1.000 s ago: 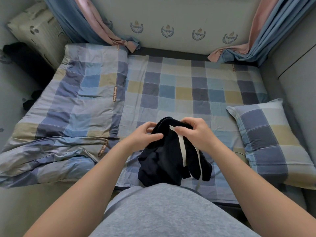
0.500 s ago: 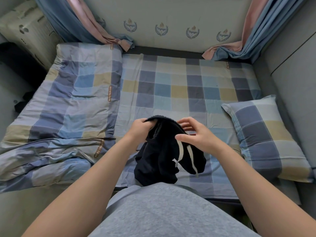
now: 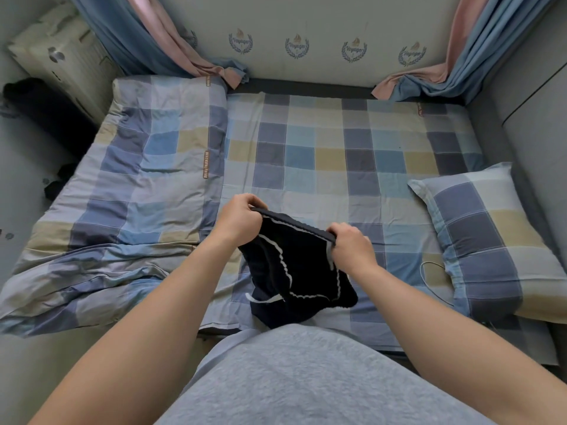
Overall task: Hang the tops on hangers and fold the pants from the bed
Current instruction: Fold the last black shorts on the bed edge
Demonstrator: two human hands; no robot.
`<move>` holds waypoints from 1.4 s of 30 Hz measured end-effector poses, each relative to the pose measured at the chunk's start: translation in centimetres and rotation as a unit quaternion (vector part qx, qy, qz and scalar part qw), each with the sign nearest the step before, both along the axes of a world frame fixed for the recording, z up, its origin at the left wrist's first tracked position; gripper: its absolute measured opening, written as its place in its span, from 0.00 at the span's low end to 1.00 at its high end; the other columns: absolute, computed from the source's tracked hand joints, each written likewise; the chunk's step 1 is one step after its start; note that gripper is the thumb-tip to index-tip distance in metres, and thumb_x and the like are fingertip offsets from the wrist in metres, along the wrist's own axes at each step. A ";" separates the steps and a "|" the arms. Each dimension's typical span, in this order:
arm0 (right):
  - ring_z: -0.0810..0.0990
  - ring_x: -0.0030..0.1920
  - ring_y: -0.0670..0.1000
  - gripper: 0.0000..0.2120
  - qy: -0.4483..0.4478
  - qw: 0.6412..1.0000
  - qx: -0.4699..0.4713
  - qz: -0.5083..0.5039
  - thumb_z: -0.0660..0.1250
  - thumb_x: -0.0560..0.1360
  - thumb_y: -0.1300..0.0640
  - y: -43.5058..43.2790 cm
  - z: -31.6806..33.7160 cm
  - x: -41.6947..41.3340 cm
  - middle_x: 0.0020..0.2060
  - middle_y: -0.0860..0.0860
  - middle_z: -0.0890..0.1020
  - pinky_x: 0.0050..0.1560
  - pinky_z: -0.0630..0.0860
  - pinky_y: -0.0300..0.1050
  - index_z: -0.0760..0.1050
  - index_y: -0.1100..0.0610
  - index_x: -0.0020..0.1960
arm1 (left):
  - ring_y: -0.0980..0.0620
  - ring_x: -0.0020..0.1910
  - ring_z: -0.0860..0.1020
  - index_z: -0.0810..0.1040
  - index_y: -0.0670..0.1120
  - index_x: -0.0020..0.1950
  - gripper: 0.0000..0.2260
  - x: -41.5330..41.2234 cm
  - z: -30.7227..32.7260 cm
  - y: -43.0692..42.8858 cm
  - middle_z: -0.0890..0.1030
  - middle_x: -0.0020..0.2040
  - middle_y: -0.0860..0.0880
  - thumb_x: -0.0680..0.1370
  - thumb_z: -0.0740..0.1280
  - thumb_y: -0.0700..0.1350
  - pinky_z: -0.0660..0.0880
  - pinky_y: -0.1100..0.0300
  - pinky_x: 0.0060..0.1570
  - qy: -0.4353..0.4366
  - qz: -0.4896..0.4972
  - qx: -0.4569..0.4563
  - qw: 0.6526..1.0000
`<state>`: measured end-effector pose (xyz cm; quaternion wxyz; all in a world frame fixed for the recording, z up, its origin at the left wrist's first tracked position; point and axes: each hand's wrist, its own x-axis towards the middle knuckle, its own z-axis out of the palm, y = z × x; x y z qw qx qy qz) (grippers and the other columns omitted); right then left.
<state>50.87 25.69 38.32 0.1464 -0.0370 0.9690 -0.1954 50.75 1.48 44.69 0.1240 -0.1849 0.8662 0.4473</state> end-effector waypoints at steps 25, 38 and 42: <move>0.87 0.43 0.56 0.12 -0.337 0.627 -0.564 -0.419 0.70 0.71 0.68 8.8 -1.7 -1.0 0.51 0.60 0.81 0.43 0.85 0.50 0.76 0.63 0.54 | 0.46 0.45 0.76 0.72 0.39 0.50 0.04 6.8 -8.7 -7.9 0.73 0.49 0.40 0.78 0.64 0.39 0.81 0.56 0.44 -0.154 0.426 0.564 0.691; 0.78 0.47 0.55 0.08 0.184 0.971 -0.134 -0.067 0.67 0.80 0.54 5.5 8.4 -9.0 0.46 0.51 0.79 0.46 0.72 0.49 0.78 0.58 0.55 | 0.39 0.54 0.78 0.79 0.42 0.56 0.08 -2.2 -2.4 -6.3 0.80 0.55 0.40 0.80 0.68 0.43 0.74 0.50 0.55 0.189 0.213 -0.044 0.958; 0.75 0.51 0.63 0.12 0.325 0.942 -0.088 -0.015 0.66 0.81 0.55 4.9 15.2 -13.4 0.50 0.61 0.77 0.53 0.72 0.58 0.75 0.65 0.53 | 0.36 0.57 0.74 0.79 0.41 0.57 0.14 -7.5 4.4 -7.2 0.76 0.59 0.38 0.81 0.67 0.51 0.70 0.48 0.55 0.278 0.214 -0.140 0.926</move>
